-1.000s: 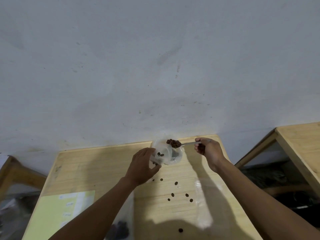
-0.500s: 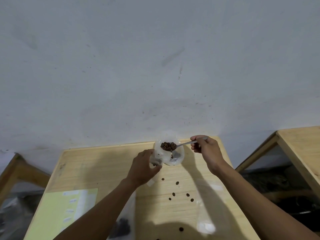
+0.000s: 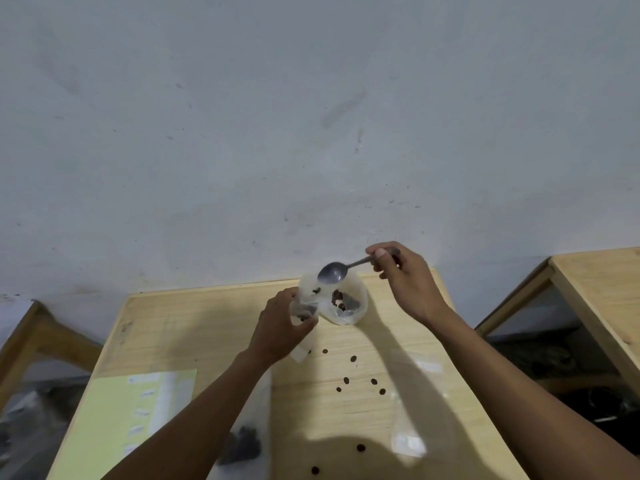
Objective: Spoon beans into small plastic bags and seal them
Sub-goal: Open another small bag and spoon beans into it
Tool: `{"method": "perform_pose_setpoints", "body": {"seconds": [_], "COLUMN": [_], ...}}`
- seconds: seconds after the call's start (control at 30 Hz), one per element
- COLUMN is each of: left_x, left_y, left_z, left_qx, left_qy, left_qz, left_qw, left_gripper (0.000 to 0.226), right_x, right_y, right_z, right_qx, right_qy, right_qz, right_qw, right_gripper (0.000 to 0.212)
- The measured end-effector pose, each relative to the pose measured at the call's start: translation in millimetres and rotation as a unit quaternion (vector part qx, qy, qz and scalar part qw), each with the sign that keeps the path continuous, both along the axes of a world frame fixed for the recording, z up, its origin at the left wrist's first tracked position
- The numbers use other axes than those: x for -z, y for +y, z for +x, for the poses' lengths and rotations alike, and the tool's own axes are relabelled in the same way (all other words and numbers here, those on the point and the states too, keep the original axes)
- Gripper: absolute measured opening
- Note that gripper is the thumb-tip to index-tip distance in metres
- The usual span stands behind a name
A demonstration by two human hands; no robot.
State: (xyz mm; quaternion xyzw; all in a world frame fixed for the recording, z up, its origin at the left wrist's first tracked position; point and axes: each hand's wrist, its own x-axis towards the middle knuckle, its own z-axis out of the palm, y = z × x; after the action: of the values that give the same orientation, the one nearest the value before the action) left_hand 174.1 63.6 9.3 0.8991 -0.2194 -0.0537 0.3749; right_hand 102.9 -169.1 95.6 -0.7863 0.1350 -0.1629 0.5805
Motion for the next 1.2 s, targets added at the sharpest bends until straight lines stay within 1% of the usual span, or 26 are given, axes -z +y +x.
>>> {"method": "perform_pose_setpoints", "body": {"seconds": [0.07, 0.13, 0.27, 0.47, 0.63, 0.77, 0.9, 1.0, 1.07, 1.13, 1.2], "left_x": [-2, -4, 0, 2, 0, 2, 3, 4, 3, 4, 5], "left_y": [4, 9, 23, 35, 32, 29, 29, 29, 28, 28, 27], "left_z": [-1, -3, -9, -22, -26, -29, -30, -32, -32, -32, -31], "left_qx": [-0.03, -0.053, -0.081, -0.074, -0.059, -0.053, -0.051, -0.047, -0.046, -0.039, -0.03], "left_qy": [0.028, 0.046, 0.051, 0.08, 0.076, 0.079, 0.084, 0.085, 0.085, 0.081, 0.076], "left_qz": [-0.045, -0.069, -0.079, -0.079, -0.074, -0.078, -0.071, -0.061, -0.056, -0.054, -0.047], "left_qw": [0.998, 0.995, 0.992, 0.991, 0.993, 0.992, 0.993, 0.993, 0.994, 0.994, 0.996], "left_gripper": [0.048, 0.048, 0.052, 0.056, 0.054, 0.053, 0.053, 0.055, 0.057, 0.059, 0.06], "right_x": [0, 6, 42, 104, 121, 130, 136, 138, 139, 138, 137], "right_y": [-6, -14, -25, -29, -32, -34, -33, -33, -34, -33, -34], "right_z": [0, -1, -15, -46, -51, -53, -55, -55, -55, -55, -53], "right_qx": [0.047, 0.096, 0.157, 0.179, 0.173, 0.157, 0.172, 0.191, 0.197, 0.198, 0.213], "right_qy": [-0.008, -0.009, 0.049, 0.179, 0.215, 0.238, 0.239, 0.237, 0.245, 0.262, 0.274], "right_qz": [0.059, 0.118, 0.184, 0.24, 0.286, 0.295, 0.29, 0.284, 0.266, 0.248, 0.242], "right_qw": [0.997, 0.988, 0.969, 0.937, 0.918, 0.912, 0.91, 0.909, 0.911, 0.911, 0.906], "right_gripper": [0.022, 0.025, 0.03, 0.031, 0.034, 0.034, 0.032, 0.02, 0.018, 0.025, 0.045]}}
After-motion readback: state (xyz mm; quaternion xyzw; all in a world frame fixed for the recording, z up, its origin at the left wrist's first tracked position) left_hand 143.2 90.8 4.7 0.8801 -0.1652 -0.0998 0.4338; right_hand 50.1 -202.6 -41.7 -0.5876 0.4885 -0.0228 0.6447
